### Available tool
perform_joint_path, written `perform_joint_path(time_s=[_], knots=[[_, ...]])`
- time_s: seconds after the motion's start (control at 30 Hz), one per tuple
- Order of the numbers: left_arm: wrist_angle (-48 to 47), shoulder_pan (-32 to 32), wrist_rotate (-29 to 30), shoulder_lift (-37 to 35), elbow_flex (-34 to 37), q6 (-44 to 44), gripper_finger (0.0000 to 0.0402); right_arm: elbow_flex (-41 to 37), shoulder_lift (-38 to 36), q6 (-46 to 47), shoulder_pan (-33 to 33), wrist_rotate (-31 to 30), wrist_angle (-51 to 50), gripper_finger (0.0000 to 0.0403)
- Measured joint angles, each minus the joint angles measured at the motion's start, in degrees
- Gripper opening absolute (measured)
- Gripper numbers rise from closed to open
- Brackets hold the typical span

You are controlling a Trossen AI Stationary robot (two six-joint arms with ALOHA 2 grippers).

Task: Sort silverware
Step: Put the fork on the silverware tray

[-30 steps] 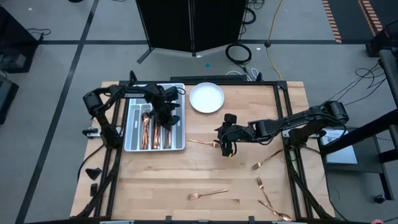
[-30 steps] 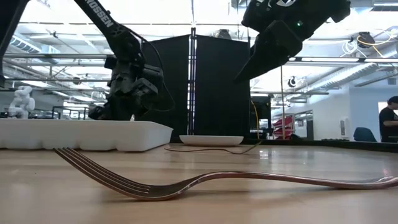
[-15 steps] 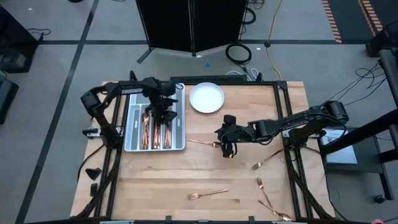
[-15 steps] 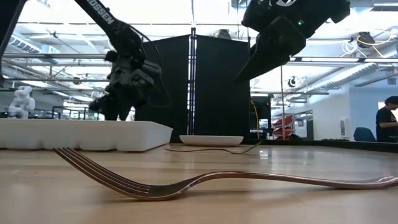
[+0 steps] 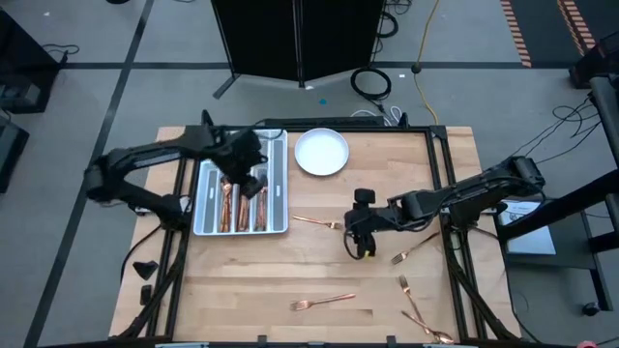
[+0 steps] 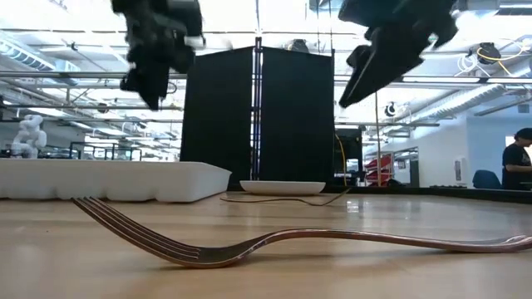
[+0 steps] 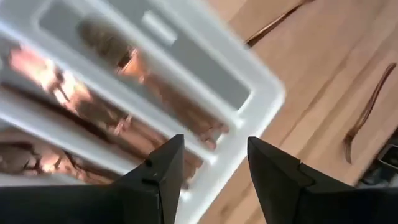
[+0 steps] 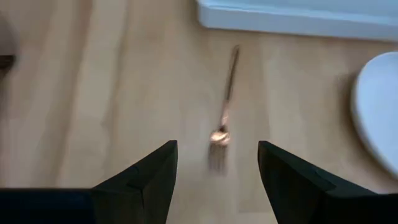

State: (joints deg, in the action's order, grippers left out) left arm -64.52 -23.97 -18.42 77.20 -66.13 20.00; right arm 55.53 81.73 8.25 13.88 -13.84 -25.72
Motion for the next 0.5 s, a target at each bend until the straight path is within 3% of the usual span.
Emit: perform_joint_path(time_s=[0.1,0.27,0.5], knots=[[6.85,8.0,6.56,-5.8,2.2,3.39,0.017,2.25,0.0,4.25,2.98,3.24,-3.94,0.0212],[27.9,21.67,13.08,-12.15,10.17,5.87,0.0171,2.99,0.0,13.6,8.72,6.35,-9.31,0.0212],[64.11,35.47,20.1,-9.69,19.58,2.25,0.0171,3.05,0.0,28.91,15.48,8.45,-24.92,0.0212]])
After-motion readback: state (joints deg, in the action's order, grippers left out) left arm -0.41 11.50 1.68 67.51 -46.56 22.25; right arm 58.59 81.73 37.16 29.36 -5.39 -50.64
